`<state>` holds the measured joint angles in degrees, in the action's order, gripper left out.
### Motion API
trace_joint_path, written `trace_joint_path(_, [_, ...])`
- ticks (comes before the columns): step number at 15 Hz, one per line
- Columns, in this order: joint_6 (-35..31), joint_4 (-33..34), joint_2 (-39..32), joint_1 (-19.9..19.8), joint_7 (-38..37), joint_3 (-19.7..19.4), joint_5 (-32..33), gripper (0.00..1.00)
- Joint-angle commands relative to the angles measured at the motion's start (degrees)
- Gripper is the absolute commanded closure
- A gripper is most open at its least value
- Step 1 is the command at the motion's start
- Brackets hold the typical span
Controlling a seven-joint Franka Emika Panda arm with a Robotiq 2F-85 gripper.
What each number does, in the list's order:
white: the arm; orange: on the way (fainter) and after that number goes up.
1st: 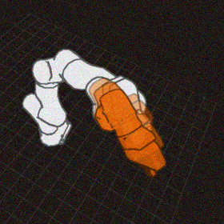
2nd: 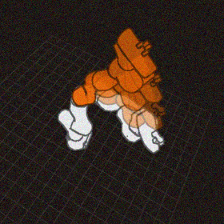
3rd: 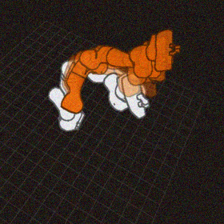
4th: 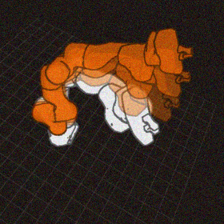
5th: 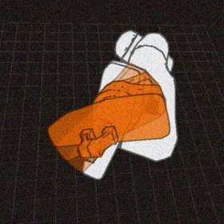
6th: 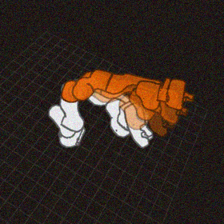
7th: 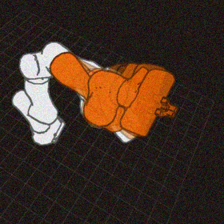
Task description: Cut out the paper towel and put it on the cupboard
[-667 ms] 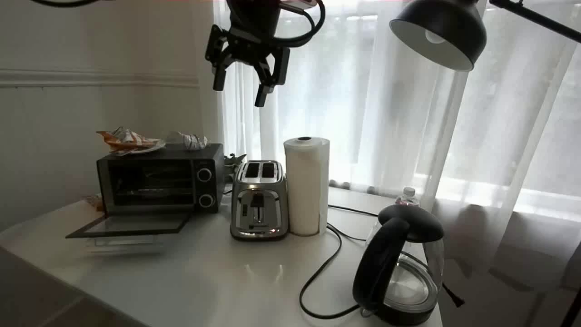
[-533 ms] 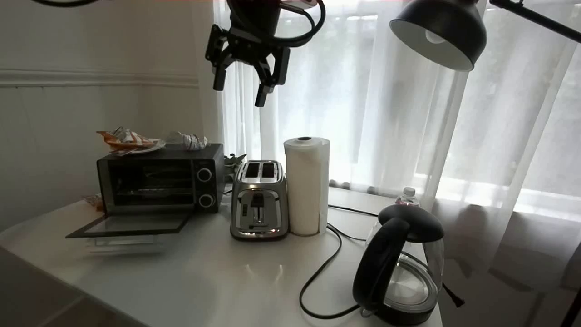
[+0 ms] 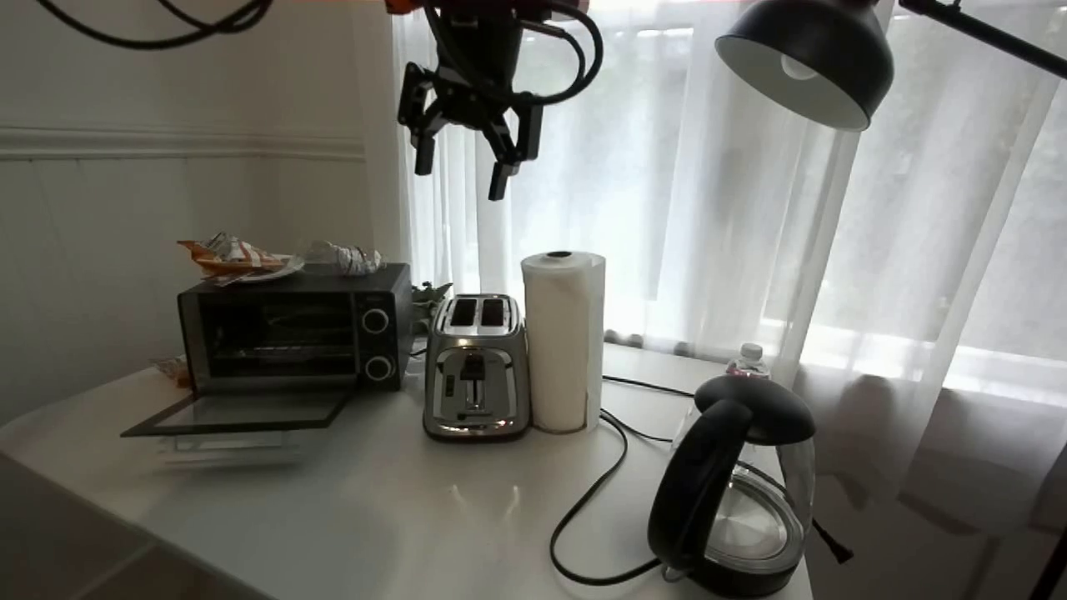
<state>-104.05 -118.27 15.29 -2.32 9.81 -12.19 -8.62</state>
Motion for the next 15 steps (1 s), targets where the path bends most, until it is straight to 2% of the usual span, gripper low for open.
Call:
trace_joint_path(1, [-10.15,0.39,-5.27,-0.66,2.49,1.99,0.65,0.0])
trace_joint_path(7, [-26.65,3.88,-16.18,-1.9,4.04,2.77,2.4,0.0])
trace_joint_path(10, [-30.63,6.32,-20.02,-3.42,4.11,2.5,2.49,0.0])
trace_joint_path(15, [-31.26,10.72,-24.04,-6.37,3.99,2.48,1.62,0.0])
